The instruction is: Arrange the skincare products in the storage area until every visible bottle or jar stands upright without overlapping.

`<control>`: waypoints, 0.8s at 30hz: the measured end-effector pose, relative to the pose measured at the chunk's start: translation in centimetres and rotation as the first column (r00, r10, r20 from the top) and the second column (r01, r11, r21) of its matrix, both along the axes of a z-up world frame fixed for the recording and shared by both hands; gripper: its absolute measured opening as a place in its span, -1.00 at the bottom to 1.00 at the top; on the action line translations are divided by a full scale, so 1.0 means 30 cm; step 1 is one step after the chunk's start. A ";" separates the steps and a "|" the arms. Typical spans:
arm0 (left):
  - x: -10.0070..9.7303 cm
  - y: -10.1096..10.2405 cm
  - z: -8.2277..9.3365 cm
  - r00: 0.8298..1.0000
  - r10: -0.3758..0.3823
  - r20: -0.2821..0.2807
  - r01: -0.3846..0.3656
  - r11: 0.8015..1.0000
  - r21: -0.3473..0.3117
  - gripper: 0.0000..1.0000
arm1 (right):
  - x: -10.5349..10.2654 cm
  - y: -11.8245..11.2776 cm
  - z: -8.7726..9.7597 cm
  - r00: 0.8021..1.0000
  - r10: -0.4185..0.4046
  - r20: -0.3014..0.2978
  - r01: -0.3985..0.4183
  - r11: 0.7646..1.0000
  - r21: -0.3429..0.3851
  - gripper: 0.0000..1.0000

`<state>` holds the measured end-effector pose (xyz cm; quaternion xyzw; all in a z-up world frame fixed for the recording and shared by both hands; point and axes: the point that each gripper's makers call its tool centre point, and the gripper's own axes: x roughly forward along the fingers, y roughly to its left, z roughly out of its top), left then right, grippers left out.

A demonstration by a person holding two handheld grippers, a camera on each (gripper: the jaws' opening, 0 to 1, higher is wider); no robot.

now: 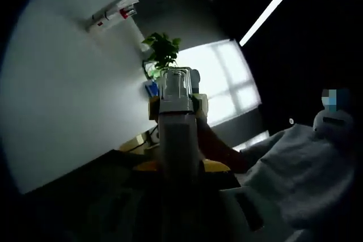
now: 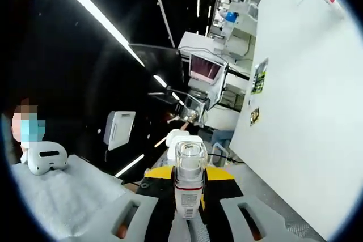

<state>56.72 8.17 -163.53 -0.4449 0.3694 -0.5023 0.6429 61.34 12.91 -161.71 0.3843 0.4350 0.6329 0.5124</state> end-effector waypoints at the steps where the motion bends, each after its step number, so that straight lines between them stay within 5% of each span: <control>1: -0.006 -0.003 0.002 1.000 -0.010 -0.009 0.010 1.000 -0.002 -0.60 | -0.002 0.000 0.001 1.000 0.002 0.000 -0.002 1.000 0.000 -0.72; 5: 0.019 0.010 0.002 0.999 0.024 -0.033 -0.024 1.000 -0.004 -0.61 | 0.024 0.010 0.003 0.998 -0.059 0.025 0.059 0.998 0.004 -0.69; 9: 0.062 0.028 -0.033 0.995 0.096 -0.032 -0.094 0.993 0.070 -0.61 | 0.067 0.032 -0.032 0.983 -0.156 0.099 0.160 0.986 -0.039 -0.65; 16: 0.112 0.083 -0.068 0.978 0.208 0.001 -0.205 0.966 0.156 -0.61 | 0.060 0.063 -0.070 0.975 -0.168 0.144 0.183 0.978 -0.100 -0.53; 18: 0.133 0.106 -0.085 0.969 0.244 0.037 -0.246 0.945 0.217 -0.61 | 0.053 0.068 -0.077 0.976 -0.163 0.143 0.179 0.978 -0.109 -0.54; 24: 0.145 0.126 -0.133 0.967 0.195 0.161 -0.246 0.873 0.421 -0.61 | 0.048 0.084 -0.099 0.969 -0.168 0.181 0.196 0.969 -0.150 -0.56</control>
